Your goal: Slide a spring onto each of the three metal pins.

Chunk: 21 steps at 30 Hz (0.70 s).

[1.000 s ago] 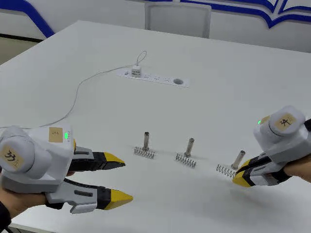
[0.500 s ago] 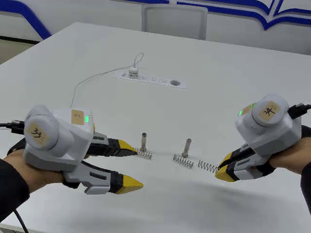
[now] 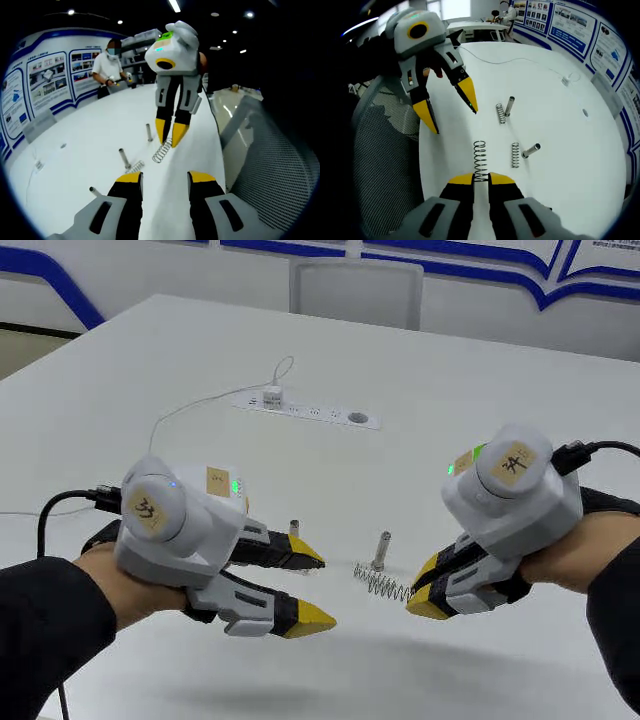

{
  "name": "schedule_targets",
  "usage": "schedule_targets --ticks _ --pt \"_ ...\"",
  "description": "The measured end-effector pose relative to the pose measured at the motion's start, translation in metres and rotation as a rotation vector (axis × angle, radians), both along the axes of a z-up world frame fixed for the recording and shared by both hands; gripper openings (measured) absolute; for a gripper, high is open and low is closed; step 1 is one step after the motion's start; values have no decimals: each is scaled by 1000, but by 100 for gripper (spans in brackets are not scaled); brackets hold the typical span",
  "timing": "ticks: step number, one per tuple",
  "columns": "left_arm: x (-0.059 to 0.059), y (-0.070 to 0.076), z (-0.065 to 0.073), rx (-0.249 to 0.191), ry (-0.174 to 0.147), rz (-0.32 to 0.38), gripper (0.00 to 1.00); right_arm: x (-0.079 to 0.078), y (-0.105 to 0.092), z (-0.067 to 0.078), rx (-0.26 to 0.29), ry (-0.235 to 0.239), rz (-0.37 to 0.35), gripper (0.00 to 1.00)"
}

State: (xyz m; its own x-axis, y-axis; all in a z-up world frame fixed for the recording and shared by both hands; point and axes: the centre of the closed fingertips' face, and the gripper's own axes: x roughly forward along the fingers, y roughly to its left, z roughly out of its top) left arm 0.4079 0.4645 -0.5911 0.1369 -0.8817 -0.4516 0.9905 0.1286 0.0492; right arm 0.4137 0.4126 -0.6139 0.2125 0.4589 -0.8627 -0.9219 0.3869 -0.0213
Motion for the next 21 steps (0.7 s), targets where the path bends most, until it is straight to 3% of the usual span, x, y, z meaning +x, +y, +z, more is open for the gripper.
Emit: schedule_targets --ticks 21 --pt "-14 -10 -14 34 -41 -64 23 -26 31 2 -16 26 151 12"
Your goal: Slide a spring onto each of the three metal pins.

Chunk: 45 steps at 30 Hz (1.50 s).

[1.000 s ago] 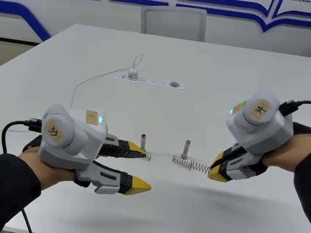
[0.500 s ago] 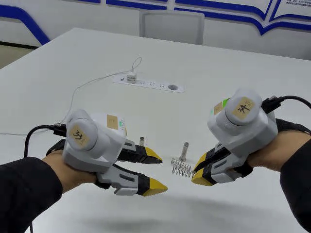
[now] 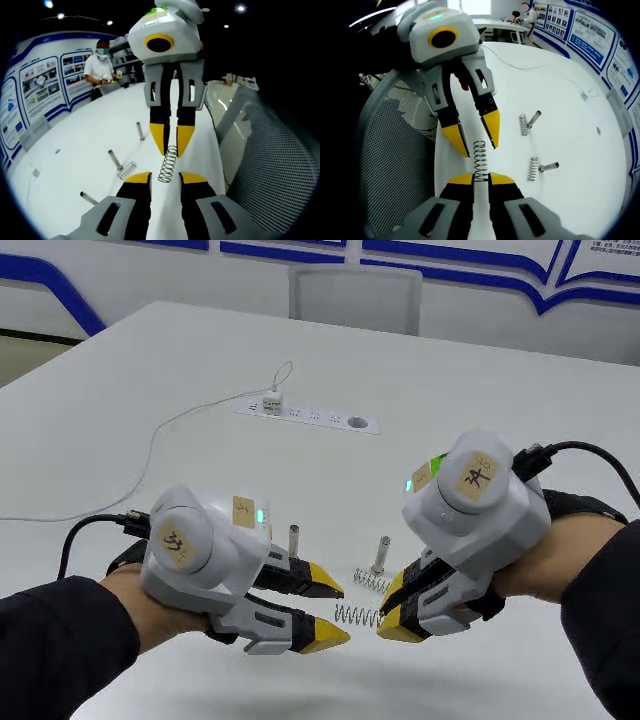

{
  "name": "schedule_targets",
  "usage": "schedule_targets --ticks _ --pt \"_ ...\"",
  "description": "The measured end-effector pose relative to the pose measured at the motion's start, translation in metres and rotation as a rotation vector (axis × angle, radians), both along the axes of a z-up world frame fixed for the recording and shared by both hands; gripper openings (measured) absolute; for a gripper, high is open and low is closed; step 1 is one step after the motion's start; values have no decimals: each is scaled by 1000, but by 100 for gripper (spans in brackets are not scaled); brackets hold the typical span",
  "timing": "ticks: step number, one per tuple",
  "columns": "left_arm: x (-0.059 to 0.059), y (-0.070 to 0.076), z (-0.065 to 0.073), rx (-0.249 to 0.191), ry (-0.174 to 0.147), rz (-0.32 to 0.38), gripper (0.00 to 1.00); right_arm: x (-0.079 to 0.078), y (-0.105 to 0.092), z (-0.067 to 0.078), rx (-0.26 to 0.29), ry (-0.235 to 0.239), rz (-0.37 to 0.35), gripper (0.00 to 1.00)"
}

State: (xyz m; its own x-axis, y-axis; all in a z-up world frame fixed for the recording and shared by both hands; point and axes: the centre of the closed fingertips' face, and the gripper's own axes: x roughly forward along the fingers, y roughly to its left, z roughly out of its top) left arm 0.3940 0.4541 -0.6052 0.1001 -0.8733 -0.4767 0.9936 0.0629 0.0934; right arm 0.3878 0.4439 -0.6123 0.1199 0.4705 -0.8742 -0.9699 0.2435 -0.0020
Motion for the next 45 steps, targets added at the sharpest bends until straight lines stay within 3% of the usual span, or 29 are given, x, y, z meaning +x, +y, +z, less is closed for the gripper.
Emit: schedule_targets --ticks 16,34,45 --pt "-6 -1 -7 38 -42 -35 12 -5 4 4 5 -5 12 12" --pt "-7 -1 0 -10 -28 -32 11 -3 -2 -7 13 -1 -1 15" --pt "-5 -1 -1 -12 -18 -23 11 -1 1 7 36 -27 -1 12"
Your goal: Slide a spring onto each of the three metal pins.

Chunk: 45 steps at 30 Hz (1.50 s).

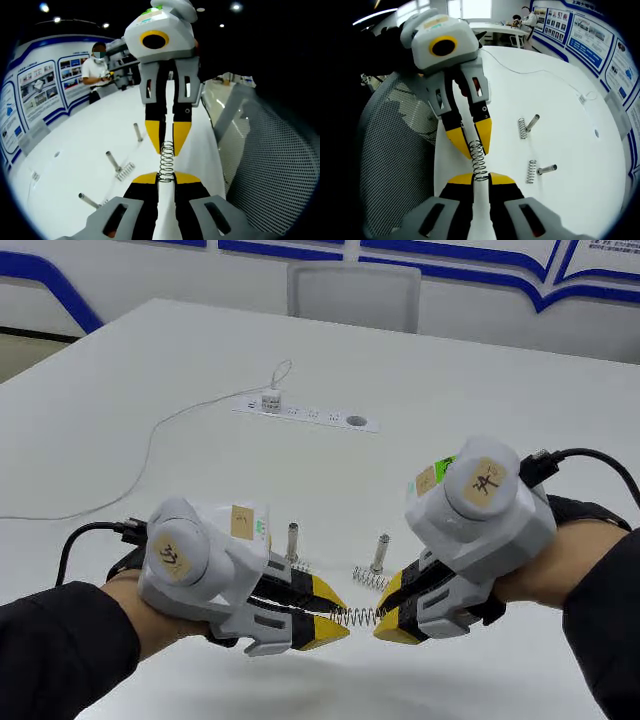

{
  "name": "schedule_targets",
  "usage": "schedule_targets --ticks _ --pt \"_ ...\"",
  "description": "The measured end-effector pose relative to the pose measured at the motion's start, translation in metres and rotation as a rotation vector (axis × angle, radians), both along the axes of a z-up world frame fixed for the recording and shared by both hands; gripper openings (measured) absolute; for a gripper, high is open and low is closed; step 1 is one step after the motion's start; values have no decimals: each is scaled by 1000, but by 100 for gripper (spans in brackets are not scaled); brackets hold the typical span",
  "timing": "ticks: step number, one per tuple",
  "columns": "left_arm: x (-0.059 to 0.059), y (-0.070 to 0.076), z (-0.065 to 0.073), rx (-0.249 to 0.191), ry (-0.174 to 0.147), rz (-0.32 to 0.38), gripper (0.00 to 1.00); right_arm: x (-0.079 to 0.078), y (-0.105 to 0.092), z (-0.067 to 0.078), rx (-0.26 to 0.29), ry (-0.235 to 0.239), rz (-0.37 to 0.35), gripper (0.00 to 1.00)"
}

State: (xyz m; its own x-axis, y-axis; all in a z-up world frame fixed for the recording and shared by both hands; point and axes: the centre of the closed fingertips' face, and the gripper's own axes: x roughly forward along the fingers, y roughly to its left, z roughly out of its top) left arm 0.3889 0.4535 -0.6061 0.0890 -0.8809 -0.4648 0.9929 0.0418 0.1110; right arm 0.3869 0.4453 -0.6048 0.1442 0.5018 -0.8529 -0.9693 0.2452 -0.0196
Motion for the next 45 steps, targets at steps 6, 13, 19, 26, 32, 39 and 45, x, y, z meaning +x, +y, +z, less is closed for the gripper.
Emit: schedule_targets --ticks 6,13,19,26,32,39,45 --pt "1 1 -3 12 4 4 11 2 10 15 29 -20 10 12" --pt "0 0 -5 20 6 1 11 1 21 22 44 -38 34 12" --pt "-1 -1 -6 23 8 -4 11 0 28 25 47 -45 50 12" --pt "-1 -2 -8 27 8 -6 11 1 33 25 43 -50 59 12" --pt "-1 -3 -8 23 21 3 12 2 32 25 41 -48 54 11" --pt "3 0 -6 16 34 26 17 9 23 31 46 -61 26 11" --pt "12 7 6 -19 36 72 22 15 8 36 38 -70 -5 11"
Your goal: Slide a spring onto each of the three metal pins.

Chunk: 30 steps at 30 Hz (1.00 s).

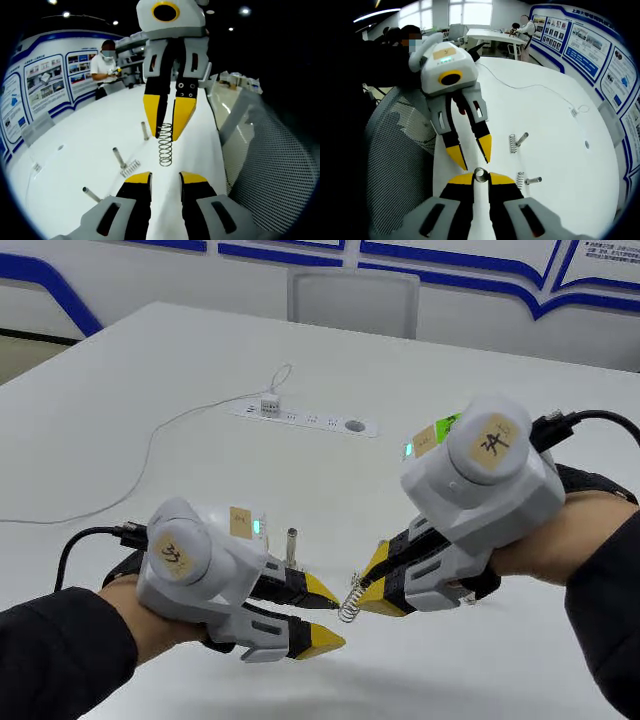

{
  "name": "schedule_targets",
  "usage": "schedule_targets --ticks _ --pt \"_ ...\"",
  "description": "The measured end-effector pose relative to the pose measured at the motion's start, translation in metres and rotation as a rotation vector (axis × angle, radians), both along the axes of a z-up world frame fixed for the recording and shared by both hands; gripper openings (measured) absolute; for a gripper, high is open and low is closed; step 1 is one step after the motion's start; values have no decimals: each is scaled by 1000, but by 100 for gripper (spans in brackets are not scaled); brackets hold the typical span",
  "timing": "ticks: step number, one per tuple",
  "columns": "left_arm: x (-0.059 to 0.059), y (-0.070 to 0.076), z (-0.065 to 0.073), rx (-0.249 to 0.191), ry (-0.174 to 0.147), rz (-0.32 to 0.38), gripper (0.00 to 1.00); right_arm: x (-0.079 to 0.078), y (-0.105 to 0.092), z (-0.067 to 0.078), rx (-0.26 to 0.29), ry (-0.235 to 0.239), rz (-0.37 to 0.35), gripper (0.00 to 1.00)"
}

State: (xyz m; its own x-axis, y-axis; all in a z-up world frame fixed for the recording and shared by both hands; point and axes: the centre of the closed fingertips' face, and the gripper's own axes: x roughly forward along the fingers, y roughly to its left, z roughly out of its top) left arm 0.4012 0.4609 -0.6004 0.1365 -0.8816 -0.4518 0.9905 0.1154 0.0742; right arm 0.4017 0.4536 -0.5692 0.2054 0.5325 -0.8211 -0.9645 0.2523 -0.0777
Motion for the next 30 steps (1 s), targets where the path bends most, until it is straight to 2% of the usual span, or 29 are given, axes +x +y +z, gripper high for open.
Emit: schedule_targets --ticks 10,21,26,30 --pt "9 19 8 -24 6 69 27 12 -33 6 -9 -15 -81 11" --pt "12 57 8 -21 16 159 31 32 -78 21 -20 -53 -192 11" --pt "14 67 12 -49 20 213 32 41 -98 27 -44 -73 -234 11" --pt "15 69 14 -72 26 244 33 51 -114 29 -80 -92 -269 11"
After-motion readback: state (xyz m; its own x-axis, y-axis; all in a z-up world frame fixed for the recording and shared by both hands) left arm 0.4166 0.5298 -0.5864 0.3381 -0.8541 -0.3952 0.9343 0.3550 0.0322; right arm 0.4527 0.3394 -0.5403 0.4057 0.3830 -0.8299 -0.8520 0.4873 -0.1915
